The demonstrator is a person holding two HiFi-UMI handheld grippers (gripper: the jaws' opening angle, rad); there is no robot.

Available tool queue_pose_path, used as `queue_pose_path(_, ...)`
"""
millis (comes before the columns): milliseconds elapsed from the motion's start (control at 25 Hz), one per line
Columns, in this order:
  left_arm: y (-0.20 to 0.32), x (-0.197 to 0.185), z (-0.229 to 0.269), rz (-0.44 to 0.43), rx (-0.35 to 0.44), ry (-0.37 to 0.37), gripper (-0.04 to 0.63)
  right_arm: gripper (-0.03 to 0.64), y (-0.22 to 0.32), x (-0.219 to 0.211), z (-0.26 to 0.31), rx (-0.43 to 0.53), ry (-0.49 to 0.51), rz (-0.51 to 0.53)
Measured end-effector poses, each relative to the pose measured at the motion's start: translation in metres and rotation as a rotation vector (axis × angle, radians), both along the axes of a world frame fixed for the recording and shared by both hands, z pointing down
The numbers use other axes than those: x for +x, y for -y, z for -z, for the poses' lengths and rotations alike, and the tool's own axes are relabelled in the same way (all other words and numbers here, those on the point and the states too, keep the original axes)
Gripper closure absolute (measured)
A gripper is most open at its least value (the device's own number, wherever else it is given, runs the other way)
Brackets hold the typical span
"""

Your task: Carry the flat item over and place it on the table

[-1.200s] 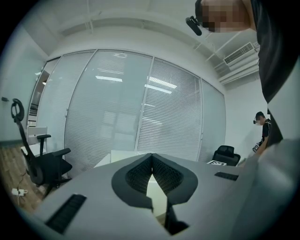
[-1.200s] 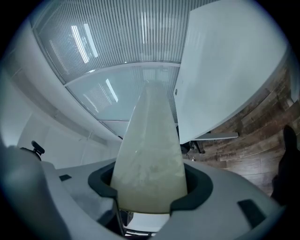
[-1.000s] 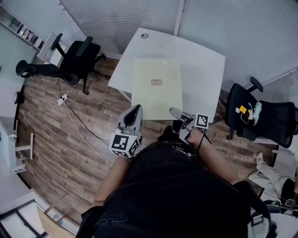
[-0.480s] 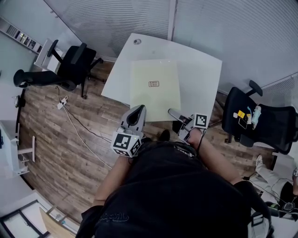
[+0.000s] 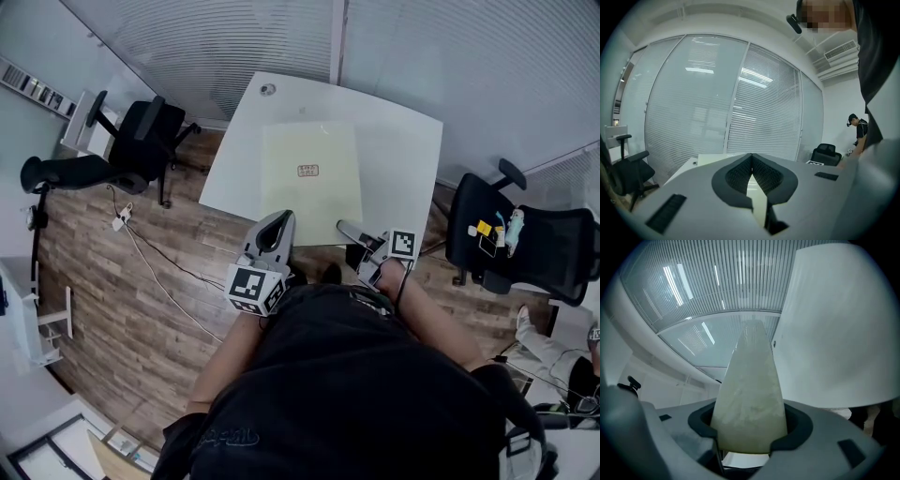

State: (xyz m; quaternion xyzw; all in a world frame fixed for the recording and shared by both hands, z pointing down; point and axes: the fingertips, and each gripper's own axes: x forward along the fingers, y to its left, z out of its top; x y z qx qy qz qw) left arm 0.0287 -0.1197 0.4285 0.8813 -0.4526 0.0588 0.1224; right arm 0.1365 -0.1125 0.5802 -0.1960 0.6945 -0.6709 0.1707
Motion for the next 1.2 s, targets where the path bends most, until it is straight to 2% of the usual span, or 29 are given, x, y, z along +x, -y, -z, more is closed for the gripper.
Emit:
queue_pose_path(200,0.015,-0.002,0.003,-0.029,0.008,0.001,0.58,0.327,0.017,-0.004,0.001,-0.003,0.0,-0.021)
queue_pose_path(560,0.054,-0.035,0.007,-0.071,0.009,-0.007,0.58,0.327,0.048,-0.038,0.007,0.006,-0.01,-0.05)
queue_pose_path(1040,0.096,-0.1,0.018,-0.132,0.036,-0.006,0.58,0.327,0.088,-0.099,0.013,0.024,-0.015,-0.128)
queue_pose_path(1200,0.099,-0.106,0.017,-0.142,0.04,-0.014,0.58,0.327,0.089,-0.105,0.014,0.034,-0.008,-0.143)
